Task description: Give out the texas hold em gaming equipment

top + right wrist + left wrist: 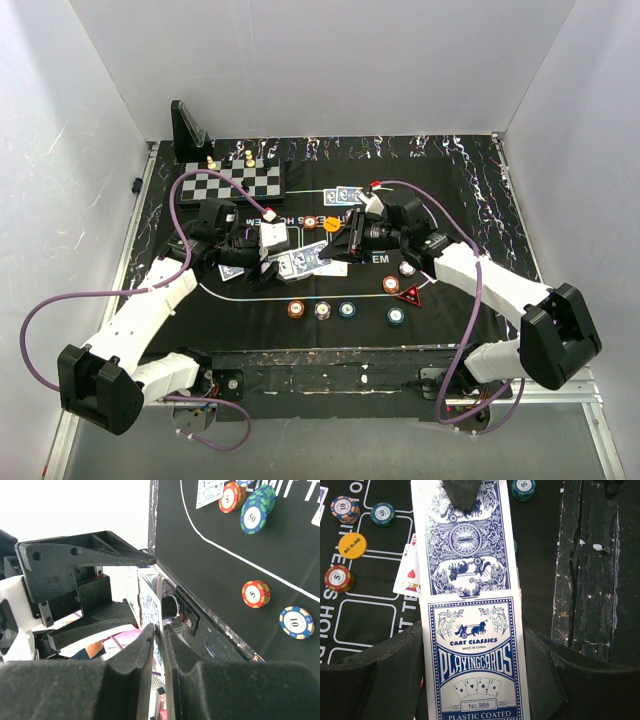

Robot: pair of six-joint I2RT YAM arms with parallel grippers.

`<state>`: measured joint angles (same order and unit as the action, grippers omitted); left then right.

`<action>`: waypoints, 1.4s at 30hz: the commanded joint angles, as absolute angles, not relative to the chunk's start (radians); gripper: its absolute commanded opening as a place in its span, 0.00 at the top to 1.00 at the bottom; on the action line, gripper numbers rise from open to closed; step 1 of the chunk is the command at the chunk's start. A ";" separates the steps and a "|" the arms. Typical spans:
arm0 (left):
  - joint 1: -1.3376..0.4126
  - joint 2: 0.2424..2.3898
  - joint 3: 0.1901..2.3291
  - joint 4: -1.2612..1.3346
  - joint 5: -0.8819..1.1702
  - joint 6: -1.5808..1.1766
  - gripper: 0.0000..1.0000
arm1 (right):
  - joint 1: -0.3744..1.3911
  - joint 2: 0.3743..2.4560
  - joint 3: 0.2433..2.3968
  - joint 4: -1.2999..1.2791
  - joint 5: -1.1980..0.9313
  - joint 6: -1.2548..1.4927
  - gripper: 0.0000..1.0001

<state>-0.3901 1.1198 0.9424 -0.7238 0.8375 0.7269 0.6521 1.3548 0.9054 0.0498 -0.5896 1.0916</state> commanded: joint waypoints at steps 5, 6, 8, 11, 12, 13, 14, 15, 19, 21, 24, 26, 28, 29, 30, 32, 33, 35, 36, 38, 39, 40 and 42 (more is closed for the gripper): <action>-0.393 1.083 0.948 -0.687 0.861 0.712 0.73 | 0.598 1.261 0.931 -0.033 -0.588 1.030 0.88; -0.393 1.085 0.946 -0.686 0.861 0.707 0.73 | 0.585 1.252 0.942 -0.058 -0.583 1.016 0.91; -0.393 1.081 0.945 -0.681 0.861 0.704 0.73 | 0.566 1.230 0.974 -0.118 -0.572 0.971 0.97; -0.394 1.080 0.943 -0.678 0.859 0.698 0.73 | 0.529 1.216 1.038 -0.240 -0.554 0.890 0.99; -0.393 1.078 0.943 -0.680 0.858 0.698 0.73 | 0.516 1.210 1.054 -0.268 -0.552 0.865 0.99; -0.393 1.077 0.942 -0.680 0.857 0.696 0.73 | 0.505 1.206 1.061 -0.296 -0.552 0.850 0.99; -0.394 1.077 0.942 -0.678 0.856 0.695 0.73 | 0.493 1.203 1.068 -0.311 -0.557 0.839 0.99; -0.394 1.074 0.942 -0.678 0.854 0.693 0.73 | 0.482 1.200 1.072 -0.324 -0.560 0.828 0.99; -0.391 1.069 0.937 -0.678 0.853 0.683 0.73 | 0.457 1.207 1.146 -0.457 -0.493 0.727 0.99; -0.391 1.068 0.939 -0.684 0.859 0.681 0.73 | 0.457 1.230 1.212 -0.546 -0.439 0.654 0.99; -0.391 1.066 0.943 -0.692 0.861 0.675 0.73 | 0.468 1.293 1.287 -0.670 -0.342 0.568 0.99; -0.391 1.065 0.948 -0.693 0.862 0.667 0.73 | 0.501 1.328 1.327 -0.731 -0.228 0.523 0.99; -0.391 1.065 0.951 -0.698 0.865 0.667 0.74 | 0.543 1.370 1.367 -0.770 -0.108 0.493 0.99; -0.393 1.063 0.951 -0.701 0.865 0.663 0.74 | 0.563 1.391 1.388 -0.796 -0.050 0.482 0.99; -0.391 1.063 0.953 -0.703 0.864 0.663 0.74 | 0.586 1.414 1.410 -0.813 0.021 0.471 0.99; -0.391 1.062 0.954 -0.710 0.859 0.663 0.74 | 0.630 1.457 1.446 -0.837 0.136 0.450 0.99; -0.391 1.062 0.954 -0.716 0.858 0.663 0.74 | 0.655 1.480 1.462 -0.845 0.193 0.433 0.99; -0.391 1.063 0.959 -0.719 0.854 0.660 0.74 | 0.708 1.540 1.506 -0.874 0.343 0.407 0.99; -0.391 1.062 0.960 -0.721 0.856 0.658 0.74 | 0.722 1.577 1.529 -0.894 0.379 0.397 0.99; -0.391 1.063 0.963 -0.722 0.854 0.647 0.74 | 0.756 1.632 1.587 -0.917 0.455 0.382 0.99; -0.393 1.063 0.965 -0.721 0.854 0.641 0.74 | 0.771 1.653 1.603 -0.914 0.509 0.370 0.99; -0.390 1.060 0.966 -0.722 0.854 0.634 0.75 | 0.785 1.678 1.620 -0.911 0.537 0.345 0.99; -0.387 1.058 0.965 -0.723 0.862 0.621 0.75 | 0.811 1.725 1.649 -0.905 0.596 0.315 0.99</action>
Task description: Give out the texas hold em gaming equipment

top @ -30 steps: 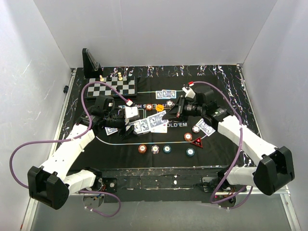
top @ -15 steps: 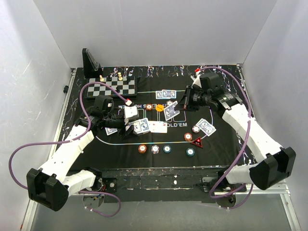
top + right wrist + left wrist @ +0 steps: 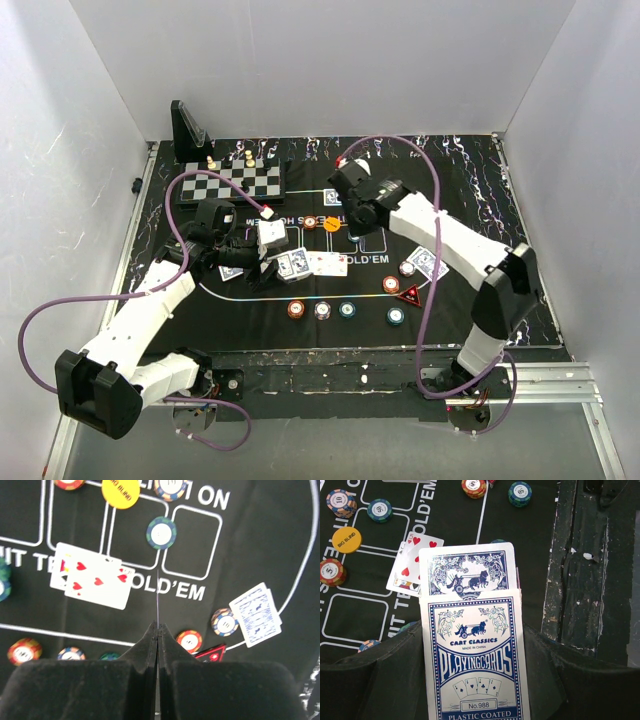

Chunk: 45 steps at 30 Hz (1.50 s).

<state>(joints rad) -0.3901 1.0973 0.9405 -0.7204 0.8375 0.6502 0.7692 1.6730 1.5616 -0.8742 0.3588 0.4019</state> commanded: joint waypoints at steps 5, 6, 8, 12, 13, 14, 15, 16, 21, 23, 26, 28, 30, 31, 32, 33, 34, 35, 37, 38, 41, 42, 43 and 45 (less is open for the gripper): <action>-0.384 1.045 0.966 -0.738 0.861 0.621 0.76 | 0.859 1.834 1.704 -0.884 0.690 0.250 0.99; -0.383 1.043 0.969 -0.741 0.861 0.621 0.76 | 0.865 1.853 1.712 -0.882 0.695 0.245 0.99; -0.383 1.037 0.973 -0.750 0.861 0.623 0.76 | 0.876 1.882 1.715 -0.873 0.686 0.248 0.99; -0.382 1.029 0.973 -0.756 0.861 0.623 0.76 | 0.913 1.937 1.687 -0.824 0.675 0.256 0.99; -0.382 1.032 0.973 -0.758 0.861 0.623 0.76 | 0.923 1.956 1.690 -0.824 0.683 0.256 0.99; -0.382 1.031 0.974 -0.759 0.861 0.623 0.76 | 0.934 1.979 1.703 -0.830 0.698 0.258 0.99; -0.382 1.032 0.973 -0.759 0.861 0.624 0.76 | 0.945 1.996 1.710 -0.833 0.707 0.261 0.99; -0.382 1.029 0.971 -0.762 0.861 0.630 0.76 | 0.956 2.012 1.715 -0.830 0.721 0.261 0.99; -0.382 1.026 0.971 -0.776 0.856 0.637 0.76 | 0.980 2.069 1.727 -0.825 0.719 0.288 0.99; -0.380 1.025 0.971 -0.776 0.854 0.635 0.76 | 0.986 2.082 1.727 -0.827 0.710 0.304 0.99; -0.380 1.026 0.971 -0.775 0.853 0.632 0.76 | 0.997 2.094 1.720 -0.827 0.690 0.321 0.99; -0.380 1.026 0.969 -0.775 0.854 0.634 0.76 | 0.999 2.097 1.710 -0.828 0.664 0.337 0.99; -0.380 1.026 0.969 -0.775 0.856 0.635 0.76 | 0.999 2.092 1.694 -0.824 0.626 0.370 0.99; -0.380 1.026 0.969 -0.773 0.856 0.635 0.76 | 0.999 2.085 1.675 -0.804 0.599 0.389 0.99; -0.380 1.026 0.971 -0.773 0.856 0.635 0.76 | 0.999 2.077 1.658 -0.790 0.586 0.400 0.99; -0.380 1.026 0.971 -0.773 0.856 0.635 0.75 | 0.999 2.077 1.652 -0.782 0.563 0.409 0.99; -0.380 1.028 0.971 -0.773 0.854 0.635 0.75 | 0.999 2.080 1.648 -0.782 0.554 0.423 0.99; -0.380 1.026 0.973 -0.773 0.856 0.635 0.76 | 0.999 2.085 1.646 -0.782 0.540 0.431 0.99; -0.380 1.025 0.971 -0.773 0.856 0.637 0.75 | 0.999 2.086 1.629 -0.769 0.520 0.443 0.94; -0.380 1.025 0.973 -0.775 0.854 0.638 0.75 | 0.997 2.085 1.620 -0.756 0.505 0.448 0.90; -0.380 1.022 0.973 -0.779 0.854 0.646 0.75 | 0.994 2.069 1.576 -0.720 0.483 0.469 0.79; -0.380 1.019 0.971 -0.781 0.854 0.647 0.75 | 0.988 2.054 1.556 -0.704 0.468 0.480 0.75; -0.380 1.019 0.971 -0.782 0.854 0.647 0.75 | 0.980 2.039 1.528 -0.686 0.447 0.492 0.71; -0.380 1.017 0.969 -0.784 0.854 0.650 0.76 | 0.966 2.010 1.477 -0.644 0.394 0.505 0.58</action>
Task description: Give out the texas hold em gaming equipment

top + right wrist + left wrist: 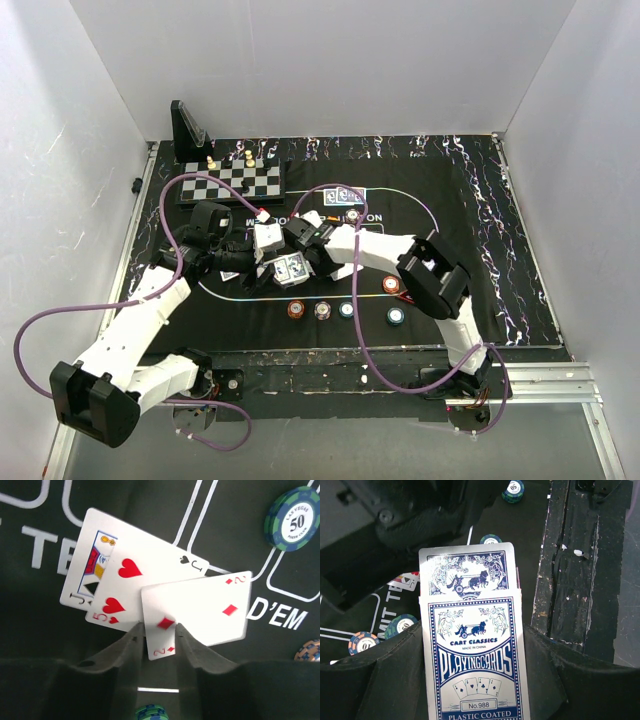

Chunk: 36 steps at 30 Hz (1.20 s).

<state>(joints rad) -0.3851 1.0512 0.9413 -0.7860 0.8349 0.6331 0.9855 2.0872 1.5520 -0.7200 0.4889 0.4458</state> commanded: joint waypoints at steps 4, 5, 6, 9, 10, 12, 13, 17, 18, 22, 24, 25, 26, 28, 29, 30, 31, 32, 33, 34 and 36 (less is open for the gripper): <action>-0.380 1.019 0.969 -0.781 0.857 0.652 0.75 | 0.936 1.967 1.416 -0.582 0.292 0.518 0.44; -0.380 1.017 0.969 -0.781 0.857 0.653 0.76 | 0.928 1.957 1.405 -0.568 0.264 0.520 0.43; -0.382 1.017 0.971 -0.781 0.859 0.652 0.75 | 0.922 1.950 1.398 -0.558 0.241 0.520 0.43; -0.380 1.016 0.968 -0.782 0.858 0.655 0.75 | 0.893 1.918 1.367 -0.517 0.146 0.532 0.42; -0.380 1.015 0.966 -0.782 0.859 0.655 0.75 | 0.879 1.901 1.353 -0.505 0.123 0.538 0.42; -0.380 1.014 0.965 -0.781 0.859 0.655 0.75 | 0.842 1.859 1.329 -0.477 0.060 0.551 0.44; -0.380 1.014 0.963 -0.781 0.859 0.655 0.75 | 0.824 1.835 1.319 -0.474 0.040 0.557 0.46; -0.380 1.017 0.959 -0.769 0.862 0.655 0.75 | 0.756 1.728 1.321 -0.488 -0.036 0.561 0.48; -0.380 1.017 0.957 -0.765 0.862 0.652 0.75 | 0.735 1.695 1.321 -0.491 -0.055 0.566 0.48; -0.380 1.025 0.950 -0.755 0.861 0.652 0.76 | 0.675 1.568 1.321 -0.517 -0.123 0.598 0.41; -0.380 1.026 0.945 -0.744 0.859 0.650 0.75 | 0.649 1.491 1.309 -0.517 -0.164 0.624 0.32; -0.380 1.026 0.943 -0.742 0.859 0.650 0.75 | 0.635 1.447 1.295 -0.502 -0.198 0.646 0.27; -0.380 1.028 0.942 -0.738 0.859 0.650 0.75 | 0.624 1.403 1.276 -0.480 -0.231 0.669 0.22; -0.382 1.035 0.943 -0.730 0.859 0.652 0.75 | 0.604 1.327 1.218 -0.413 -0.317 0.713 0.18; -0.380 1.037 0.942 -0.727 0.856 0.653 0.75 | 0.600 1.297 1.191 -0.375 -0.363 0.735 0.17; -0.380 1.040 0.943 -0.724 0.854 0.653 0.75 | 0.600 1.267 1.162 -0.335 -0.406 0.753 0.16; -0.379 1.042 0.943 -0.721 0.854 0.655 0.75 | 0.600 1.250 1.141 -0.304 -0.449 0.777 0.15; -0.380 1.046 0.942 -0.716 0.856 0.657 0.75 | 0.600 1.244 1.122 -0.275 -0.493 0.801 0.14; -0.380 1.049 0.942 -0.713 0.853 0.657 0.75 | 0.601 1.244 1.106 -0.240 -0.541 0.825 0.14; -0.380 1.049 0.943 -0.710 0.853 0.657 0.75 | 0.601 1.247 1.097 -0.217 -0.572 0.847 0.14; -0.380 1.055 0.946 -0.707 0.853 0.655 0.75 | 0.617 1.256 1.077 -0.175 -0.603 0.871 0.13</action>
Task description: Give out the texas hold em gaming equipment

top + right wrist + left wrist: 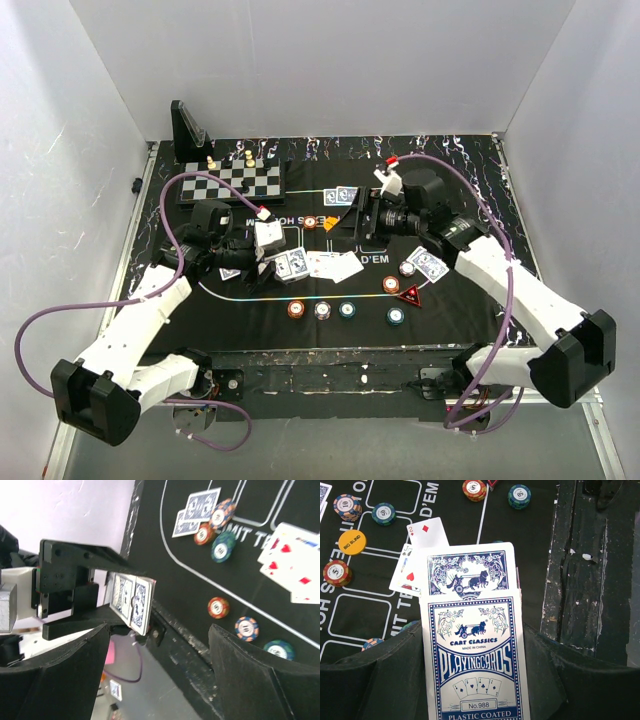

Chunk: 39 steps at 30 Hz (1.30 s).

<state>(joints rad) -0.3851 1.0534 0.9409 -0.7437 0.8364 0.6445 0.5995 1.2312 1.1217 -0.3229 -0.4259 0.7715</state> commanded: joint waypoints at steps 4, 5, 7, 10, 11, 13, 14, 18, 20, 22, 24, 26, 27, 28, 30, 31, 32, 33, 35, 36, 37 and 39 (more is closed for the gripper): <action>-0.380 1.055 0.953 -0.706 0.851 0.650 0.75 | 0.676 1.325 1.127 -0.213 -0.597 0.867 0.12; -0.380 1.055 0.953 -0.706 0.851 0.649 0.75 | 0.690 1.342 1.137 -0.207 -0.598 0.868 0.12; -0.380 1.052 0.953 -0.706 0.848 0.647 0.75 | 0.716 1.371 1.146 -0.186 -0.595 0.879 0.12; -0.380 1.049 0.951 -0.707 0.851 0.647 0.75 | 0.738 1.416 1.146 -0.140 -0.598 0.903 0.11; -0.380 1.051 0.953 -0.709 0.851 0.647 0.75 | 0.747 1.426 1.146 -0.123 -0.600 0.913 0.11; -0.380 1.051 0.956 -0.710 0.847 0.644 0.75 | 0.758 1.446 1.143 -0.091 -0.601 0.933 0.11; -0.382 1.054 0.957 -0.710 0.847 0.644 0.75 | 0.762 1.454 1.138 -0.069 -0.604 0.940 0.10; -0.380 1.051 0.963 -0.712 0.848 0.644 0.75 | 0.770 1.477 1.121 -0.034 -0.591 0.965 0.10; -0.380 1.051 0.966 -0.712 0.851 0.643 0.75 | 0.772 1.486 1.108 -0.009 -0.586 0.976 0.09; -0.380 1.051 0.968 -0.712 0.853 0.638 0.75 | 0.772 1.496 1.097 0.020 -0.586 0.992 0.09; -0.380 1.049 0.969 -0.712 0.857 0.638 0.75 | 0.770 1.505 1.092 0.034 -0.588 1.002 0.09; -0.380 1.046 0.968 -0.712 0.861 0.635 0.75 | 0.773 1.508 1.083 0.048 -0.591 1.011 0.11; -0.380 1.046 0.969 -0.712 0.864 0.634 0.75 | 0.773 1.511 1.081 0.051 -0.591 1.014 0.12; -0.380 1.046 0.968 -0.712 0.864 0.634 0.75 | 0.773 1.512 1.078 0.057 -0.591 1.019 0.14; -0.380 1.046 0.971 -0.710 0.862 0.634 0.75 | 0.773 1.523 1.075 0.061 -0.598 1.025 0.21; -0.380 1.048 0.971 -0.709 0.862 0.632 0.75 | 0.773 1.525 1.071 0.066 -0.603 1.029 0.24; -0.380 1.046 0.971 -0.707 0.862 0.629 0.75 | 0.773 1.525 1.063 0.072 -0.603 1.035 0.25; -0.380 1.045 0.971 -0.704 0.862 0.627 0.75 | 0.775 1.523 1.054 0.077 -0.604 1.038 0.26; -0.380 1.045 0.969 -0.703 0.865 0.626 0.75 | 0.775 1.519 1.040 0.084 -0.604 1.045 0.27; -0.380 1.043 0.969 -0.703 0.865 0.624 0.75 | 0.775 1.516 1.034 0.086 -0.603 1.045 0.27; -0.382 1.043 0.969 -0.701 0.865 0.624 0.75 | 0.775 1.511 1.026 0.089 -0.603 1.048 0.28; -0.380 1.043 0.968 -0.699 0.865 0.624 0.75 | 0.775 1.500 1.008 0.098 -0.603 1.051 0.28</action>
